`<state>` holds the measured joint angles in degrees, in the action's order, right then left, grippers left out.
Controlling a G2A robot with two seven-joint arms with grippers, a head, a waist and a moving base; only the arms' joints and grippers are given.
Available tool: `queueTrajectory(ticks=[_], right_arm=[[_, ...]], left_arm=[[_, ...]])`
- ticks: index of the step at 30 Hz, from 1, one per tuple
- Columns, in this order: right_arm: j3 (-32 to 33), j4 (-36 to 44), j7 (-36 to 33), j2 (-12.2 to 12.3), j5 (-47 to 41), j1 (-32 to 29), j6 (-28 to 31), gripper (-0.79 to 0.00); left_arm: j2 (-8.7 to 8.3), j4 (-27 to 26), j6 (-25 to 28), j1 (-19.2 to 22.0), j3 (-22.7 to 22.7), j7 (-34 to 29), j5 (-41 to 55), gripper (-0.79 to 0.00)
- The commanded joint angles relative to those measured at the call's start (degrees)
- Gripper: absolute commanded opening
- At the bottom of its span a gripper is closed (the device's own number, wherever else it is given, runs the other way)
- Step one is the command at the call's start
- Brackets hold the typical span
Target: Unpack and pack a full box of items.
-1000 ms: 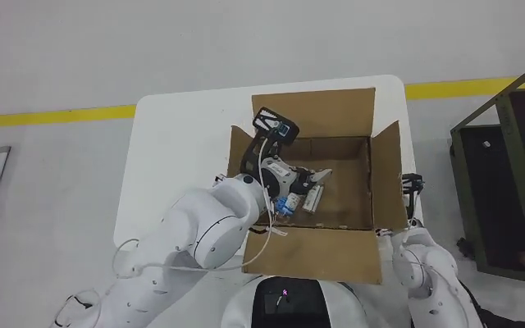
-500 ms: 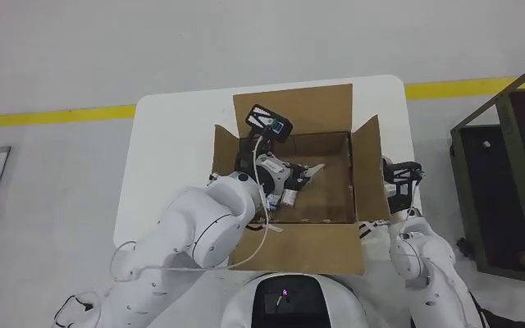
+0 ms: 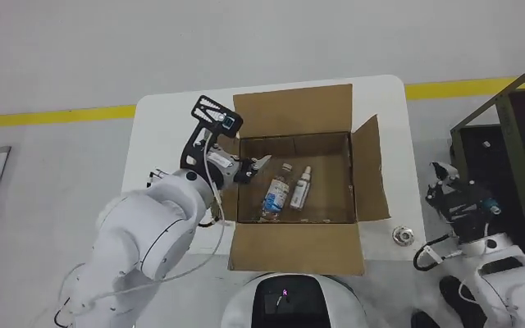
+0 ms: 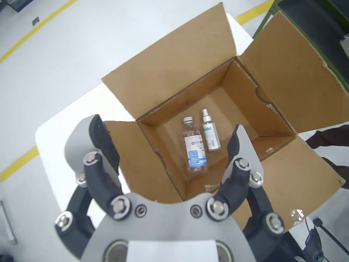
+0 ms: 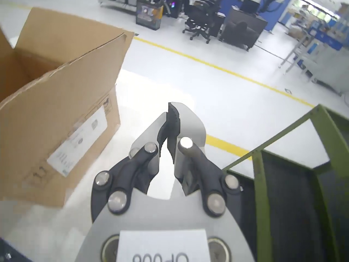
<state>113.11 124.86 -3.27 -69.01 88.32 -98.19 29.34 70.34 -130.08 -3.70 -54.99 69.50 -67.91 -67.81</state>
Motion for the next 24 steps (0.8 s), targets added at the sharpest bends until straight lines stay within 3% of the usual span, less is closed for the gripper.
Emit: queueTrajectory(ticks=[1, 2, 24], right_arm=[[2.6, 1.02, 1.27, 0.59, 3.54, -1.31, 7.24, -0.785], [3.63, 1.08, 2.15, 0.8, 4.13, -1.91, 9.44, -0.785], [3.63, 1.08, 2.15, 0.8, 4.13, -1.91, 9.44, -0.785]], left_arm=[[-0.18, -1.05, 0.37, -1.02, 1.74, -0.44, 0.02, 0.0], [-0.18, -1.05, 0.37, -1.02, 1.74, -0.44, 0.02, 0.0], [-0.18, -1.05, 0.37, -1.02, 1.74, -0.44, 0.02, 0.0]])
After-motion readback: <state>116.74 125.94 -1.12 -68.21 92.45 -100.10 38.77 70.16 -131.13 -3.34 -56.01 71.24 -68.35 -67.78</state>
